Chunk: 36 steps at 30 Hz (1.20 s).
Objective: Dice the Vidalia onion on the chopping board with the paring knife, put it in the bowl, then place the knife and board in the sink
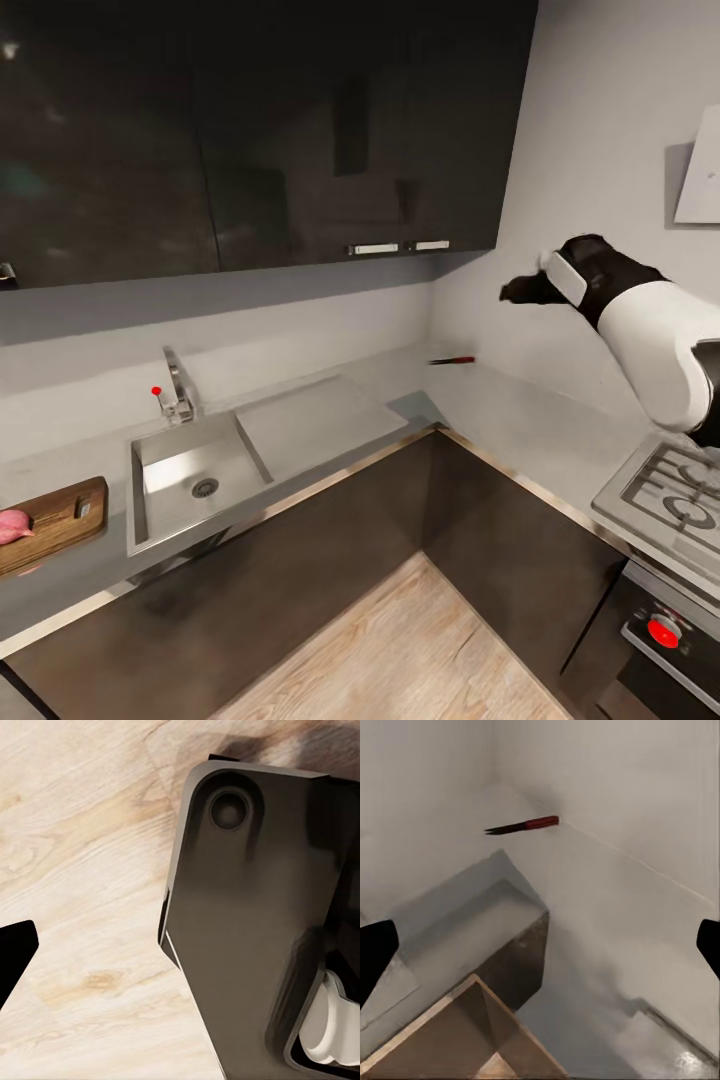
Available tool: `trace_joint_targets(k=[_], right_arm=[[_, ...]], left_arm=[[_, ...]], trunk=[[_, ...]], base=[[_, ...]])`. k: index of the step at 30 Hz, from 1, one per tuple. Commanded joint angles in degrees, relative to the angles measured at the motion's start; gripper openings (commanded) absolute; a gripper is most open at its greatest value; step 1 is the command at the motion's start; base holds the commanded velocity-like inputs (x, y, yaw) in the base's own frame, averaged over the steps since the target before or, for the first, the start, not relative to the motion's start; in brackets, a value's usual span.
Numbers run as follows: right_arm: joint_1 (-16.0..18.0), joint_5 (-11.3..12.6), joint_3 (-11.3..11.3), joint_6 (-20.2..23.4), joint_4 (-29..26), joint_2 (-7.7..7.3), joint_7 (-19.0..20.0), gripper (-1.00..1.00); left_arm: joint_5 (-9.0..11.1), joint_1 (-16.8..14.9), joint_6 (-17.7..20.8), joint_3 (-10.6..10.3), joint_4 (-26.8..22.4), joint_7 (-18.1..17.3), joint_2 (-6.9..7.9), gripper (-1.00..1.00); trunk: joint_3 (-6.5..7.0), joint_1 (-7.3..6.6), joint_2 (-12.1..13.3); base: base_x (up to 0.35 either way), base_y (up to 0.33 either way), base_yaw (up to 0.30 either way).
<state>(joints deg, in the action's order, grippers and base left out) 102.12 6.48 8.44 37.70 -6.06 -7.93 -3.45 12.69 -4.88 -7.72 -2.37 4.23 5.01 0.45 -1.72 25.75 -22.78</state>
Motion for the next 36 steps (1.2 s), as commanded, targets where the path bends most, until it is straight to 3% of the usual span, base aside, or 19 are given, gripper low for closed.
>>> trace_joint_targets(k=[1, 2, 4, 7, 13, 27, 31, 36], right_arm=[[0.08, -0.26, 0.65, 0.21, 0.58, -1.50, 4.59, 1.00], [0.10, -0.94, 0.81, 0.19, 0.83, -2.18, 6.70, 1.00], [0.11, -4.57, 1.26, 0.06, 1.48, -4.49, 12.66, 1.00], [0.10, -7.87, 1.43, -0.14, 1.98, -6.01, 15.51, 1.00], [0.08, -10.42, 1.56, -1.56, 2.70, -7.85, 18.05, 1.00], [-0.23, -10.61, 1.57, -3.02, 4.77, -7.16, 18.22, 1.00], [-3.32, -10.62, 1.57, -5.51, 4.83, -5.91, 18.17, 1.00], [-4.32, -10.62, 1.57, -6.89, 4.83, -5.25, 17.93, 1.00]], left_arm=[[0.43, -0.12, -0.40, -0.27, 0.25, 0.00, -0.02, 1.00], [0.43, -0.13, -0.39, -0.27, 0.25, 0.00, -0.02, 1.00], [0.42, -0.13, -0.37, -0.27, 0.26, 0.00, -0.02, 1.00], [0.41, -0.13, -0.37, -0.27, 0.26, 0.00, -0.05, 1.00], [0.40, -0.11, -0.37, -0.27, 0.26, 0.00, -0.10, 1.00], [0.44, -0.11, -0.28, -0.27, 0.26, 0.09, -0.41, 1.00], [0.43, -0.10, -0.28, -0.33, 0.26, 0.09, -0.53, 1.00], [0.43, -0.11, -0.28, -0.28, 0.26, 0.09, -0.54, 1.00]], trunk=[[-0.13, 0.04, -0.13], [-0.13, 0.04, -0.13], [-0.13, 0.04, -0.13], [-0.13, 0.04, -0.13], [-0.13, 0.04, -0.13], [-0.13, 0.04, -0.13], [-0.13, 0.04, -0.13], [-0.13, 0.04, -0.13]], base=[[0.000, 0.000, 0.000], [0.000, 0.000, 0.000], [0.000, 0.000, 0.000], [0.000, 0.000, 0.000], [0.000, 0.000, 0.000], [0.017, -0.017, 0.000], [0.090, -0.089, 0.000], [0.097, -0.093, 0.000]])
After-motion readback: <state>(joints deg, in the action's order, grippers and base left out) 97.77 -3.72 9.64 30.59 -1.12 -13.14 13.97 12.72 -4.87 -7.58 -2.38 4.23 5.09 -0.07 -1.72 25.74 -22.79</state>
